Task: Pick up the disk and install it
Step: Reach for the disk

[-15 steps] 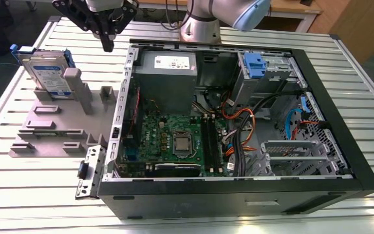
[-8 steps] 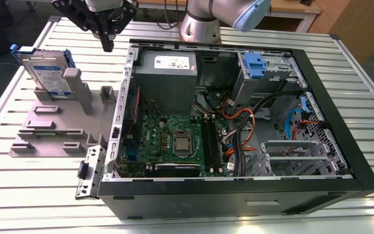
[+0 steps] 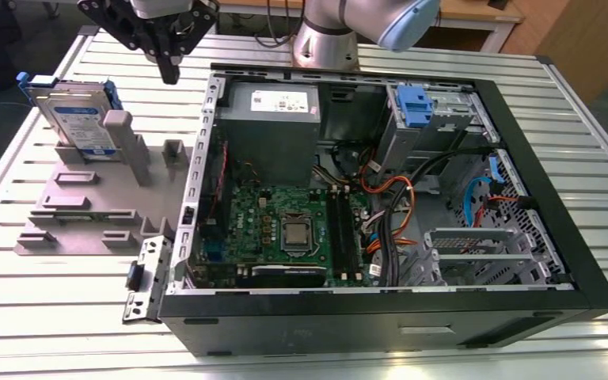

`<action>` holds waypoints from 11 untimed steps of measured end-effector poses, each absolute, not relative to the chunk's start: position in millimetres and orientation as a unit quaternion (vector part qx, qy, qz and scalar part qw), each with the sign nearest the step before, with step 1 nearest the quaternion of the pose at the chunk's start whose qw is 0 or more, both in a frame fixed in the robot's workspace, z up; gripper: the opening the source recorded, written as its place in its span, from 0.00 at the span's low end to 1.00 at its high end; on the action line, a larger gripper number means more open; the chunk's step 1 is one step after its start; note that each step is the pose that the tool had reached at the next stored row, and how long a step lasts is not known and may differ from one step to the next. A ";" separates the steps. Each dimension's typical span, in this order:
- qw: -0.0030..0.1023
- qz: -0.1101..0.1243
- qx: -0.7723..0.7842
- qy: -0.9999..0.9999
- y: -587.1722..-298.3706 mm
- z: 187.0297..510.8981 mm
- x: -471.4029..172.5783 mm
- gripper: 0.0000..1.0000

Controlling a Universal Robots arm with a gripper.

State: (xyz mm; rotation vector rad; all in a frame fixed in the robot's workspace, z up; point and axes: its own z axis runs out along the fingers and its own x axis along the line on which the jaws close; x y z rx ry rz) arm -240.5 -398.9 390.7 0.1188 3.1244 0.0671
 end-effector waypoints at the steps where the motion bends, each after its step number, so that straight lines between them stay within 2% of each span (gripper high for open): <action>1: 0.007 0.021 0.038 0.999 -398.9 390.6 -241.5 0.11; 11: 0.007 0.021 0.038 0.999 -398.9 390.6 -252.0 0.11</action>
